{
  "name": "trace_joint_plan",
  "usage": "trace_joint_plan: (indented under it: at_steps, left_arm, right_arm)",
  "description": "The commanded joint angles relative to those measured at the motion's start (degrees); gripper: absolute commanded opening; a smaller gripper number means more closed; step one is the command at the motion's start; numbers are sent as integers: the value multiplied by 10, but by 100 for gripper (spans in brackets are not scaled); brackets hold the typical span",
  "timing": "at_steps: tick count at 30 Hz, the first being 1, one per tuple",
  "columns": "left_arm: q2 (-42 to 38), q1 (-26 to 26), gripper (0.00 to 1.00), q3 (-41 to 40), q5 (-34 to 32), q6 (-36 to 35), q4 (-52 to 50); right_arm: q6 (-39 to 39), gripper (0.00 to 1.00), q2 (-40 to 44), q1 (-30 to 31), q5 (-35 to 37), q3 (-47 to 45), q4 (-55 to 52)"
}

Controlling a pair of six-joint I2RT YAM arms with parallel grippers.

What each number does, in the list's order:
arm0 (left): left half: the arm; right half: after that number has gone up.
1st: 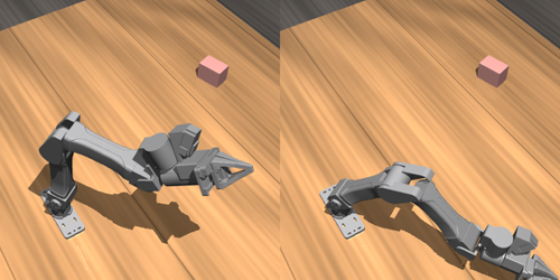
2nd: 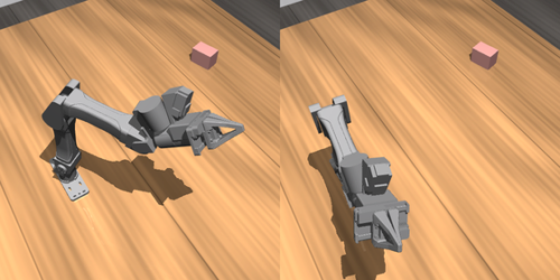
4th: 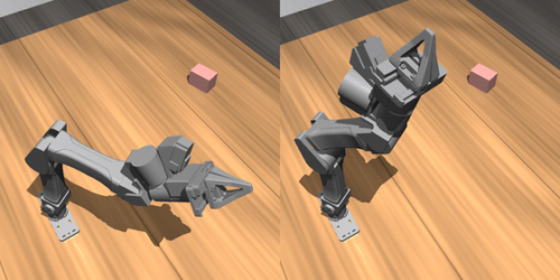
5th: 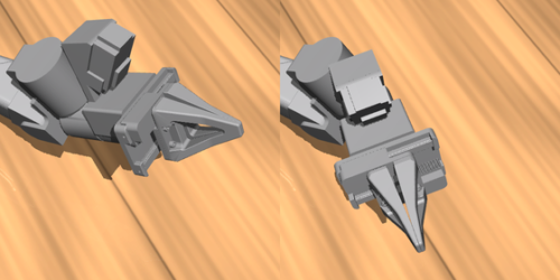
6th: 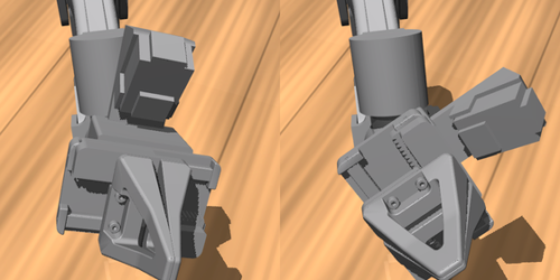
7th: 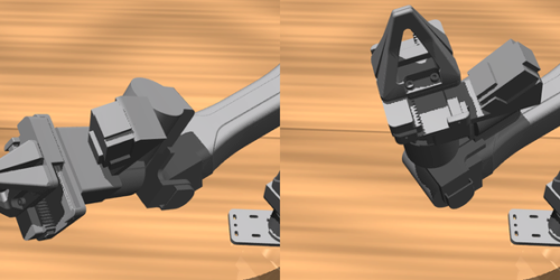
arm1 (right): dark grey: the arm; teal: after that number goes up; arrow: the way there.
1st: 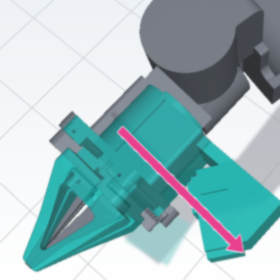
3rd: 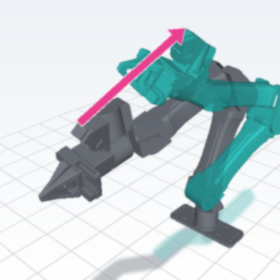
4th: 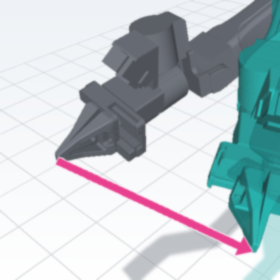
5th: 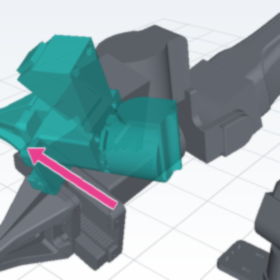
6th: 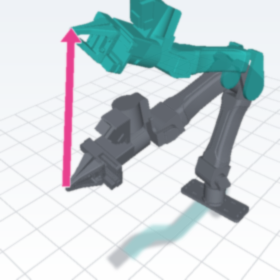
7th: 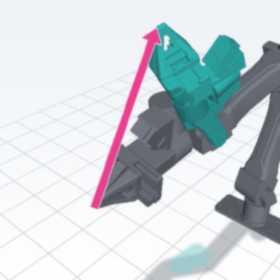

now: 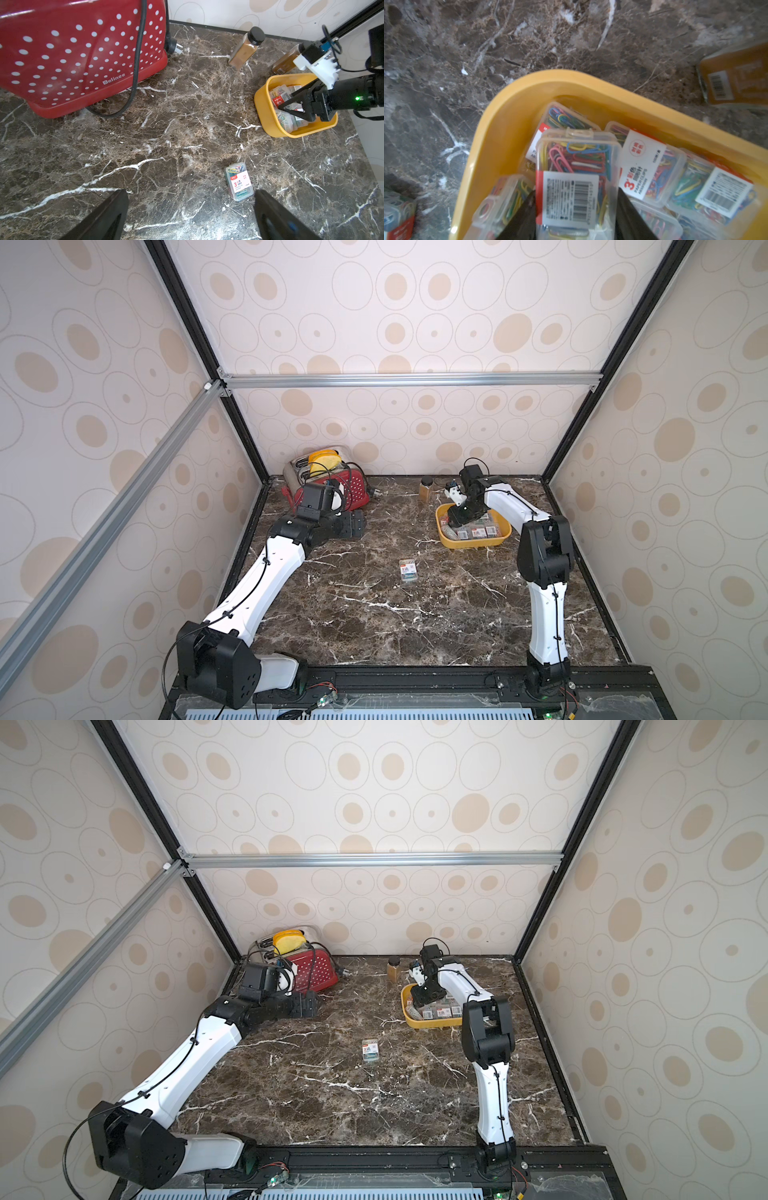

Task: Take the paper clips out of the storage box
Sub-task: Pick up the boxed paper clips from the storage box.

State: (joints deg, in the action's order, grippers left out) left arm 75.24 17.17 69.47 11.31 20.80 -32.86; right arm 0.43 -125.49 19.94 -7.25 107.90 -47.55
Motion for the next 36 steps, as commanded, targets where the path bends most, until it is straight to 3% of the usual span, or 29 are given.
trace_joint_plan:
  at_steps: [1,4,10,13,18,27,36]
  left_arm:
    - [-33,4,95,1,38,1,25]
    - [-49,4,94,-2,77,9,44]
    - [-78,4,94,-6,173,25,90]
    - [-89,4,94,-16,214,45,124]
    - [-101,4,94,-30,274,101,215]
    - [-84,4,92,-58,332,279,436]
    - [-75,20,91,-63,320,301,465]
  right_arm:
    - [-30,30,64,3,-22,37,-16]
    - [-50,30,94,3,-68,45,-23]
    - [-110,30,172,4,-249,1,1]
    - [-163,30,224,4,-361,-56,69]
    - [-282,30,291,10,-490,-142,205]
    - [-441,31,334,65,-581,-203,387]
    - [-553,31,329,109,-604,-200,518]
